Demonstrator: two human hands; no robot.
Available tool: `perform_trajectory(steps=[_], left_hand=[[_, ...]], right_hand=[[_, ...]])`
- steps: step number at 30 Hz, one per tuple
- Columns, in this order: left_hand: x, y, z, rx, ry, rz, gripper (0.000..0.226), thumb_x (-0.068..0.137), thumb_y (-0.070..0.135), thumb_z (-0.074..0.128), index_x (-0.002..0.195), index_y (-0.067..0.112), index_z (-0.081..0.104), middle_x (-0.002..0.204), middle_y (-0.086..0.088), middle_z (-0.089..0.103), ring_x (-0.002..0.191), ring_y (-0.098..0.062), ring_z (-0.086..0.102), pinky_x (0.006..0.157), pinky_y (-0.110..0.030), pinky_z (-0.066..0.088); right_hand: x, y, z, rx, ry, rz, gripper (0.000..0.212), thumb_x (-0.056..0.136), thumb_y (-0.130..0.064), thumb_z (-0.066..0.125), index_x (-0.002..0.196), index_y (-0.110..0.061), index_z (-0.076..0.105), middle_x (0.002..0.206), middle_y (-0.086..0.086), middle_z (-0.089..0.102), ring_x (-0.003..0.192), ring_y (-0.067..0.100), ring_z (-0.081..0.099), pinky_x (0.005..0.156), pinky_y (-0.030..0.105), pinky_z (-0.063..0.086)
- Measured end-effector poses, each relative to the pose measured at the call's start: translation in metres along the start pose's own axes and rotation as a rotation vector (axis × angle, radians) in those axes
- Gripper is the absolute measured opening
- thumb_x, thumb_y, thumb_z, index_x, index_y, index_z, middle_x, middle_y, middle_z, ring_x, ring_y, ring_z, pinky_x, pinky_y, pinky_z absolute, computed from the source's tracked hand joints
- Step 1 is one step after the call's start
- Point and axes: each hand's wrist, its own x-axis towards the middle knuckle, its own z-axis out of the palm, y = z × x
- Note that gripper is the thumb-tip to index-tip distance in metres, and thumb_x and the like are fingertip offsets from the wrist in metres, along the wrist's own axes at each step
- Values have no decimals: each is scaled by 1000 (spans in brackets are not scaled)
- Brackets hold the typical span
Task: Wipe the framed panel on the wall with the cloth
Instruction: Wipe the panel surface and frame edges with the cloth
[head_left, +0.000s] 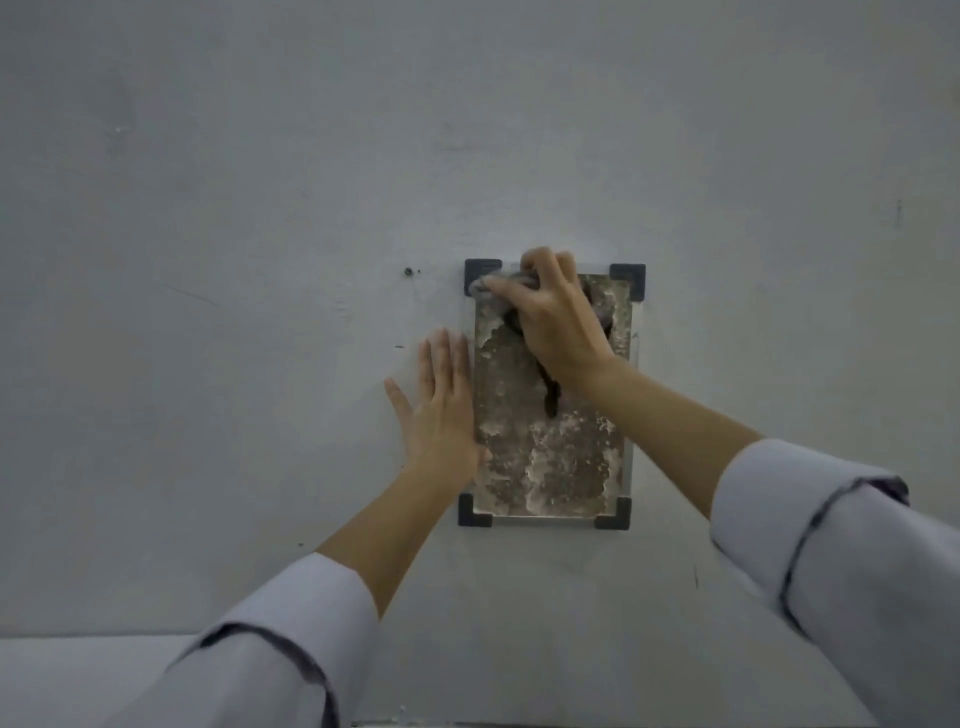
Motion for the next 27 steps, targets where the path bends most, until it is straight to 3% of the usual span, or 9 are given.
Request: perform_trajectory(steps=[4, 11, 14, 18, 23, 27], left_hand=[[-1, 4, 0, 94, 64, 27, 140, 72, 53, 76, 140, 13, -40, 153, -8, -38, 143, -29, -27, 112, -65, 4], [-4, 4, -1, 192, 85, 73, 131, 77, 54, 70, 144, 13, -35, 154, -9, -34, 145, -30, -23, 112, -66, 8], [-4, 5, -3, 221, 94, 90, 129, 79, 50, 70, 144, 9, -33, 154, -10, -35, 144, -30, -24, 112, -66, 8], [-1, 11, -5, 243, 124, 147, 130, 78, 42, 74, 144, 7, -33, 154, -10, -35, 144, -30, -24, 112, -65, 8], [8, 11, -5, 237, 49, 202, 145, 65, 61, 77, 143, 13, -35, 153, -5, -37, 143, -27, -28, 111, -67, 2], [8, 18, -3, 238, 87, 167, 138, 72, 50, 77, 144, 10, -34, 152, -9, -39, 144, -28, -27, 112, -65, 3]], right_hand=[[19, 11, 7, -86, -66, -94, 33, 89, -5, 59, 119, -17, 65, 104, 16, 53, 92, 32, 43, 73, 43, 49], [-25, 28, -5, -244, -117, -39, 40, 93, -22, 57, 131, -35, 53, 116, 8, 53, 103, 31, 44, 80, 48, 40], [-26, 42, -20, -213, -127, 18, 33, 92, -21, 58, 123, -32, 60, 108, 13, 53, 93, 34, 47, 69, 47, 45], [-2, 63, -37, -159, -61, 178, 35, 90, -6, 54, 120, -21, 65, 104, 19, 50, 89, 36, 46, 63, 48, 50], [-42, 56, -19, -140, -59, 159, 47, 88, -4, 57, 133, -18, 54, 113, 15, 45, 96, 35, 44, 74, 51, 52], [-121, 31, -3, -107, -142, 21, 55, 84, -9, 66, 136, -18, 51, 119, 14, 41, 101, 35, 44, 83, 52, 50]])
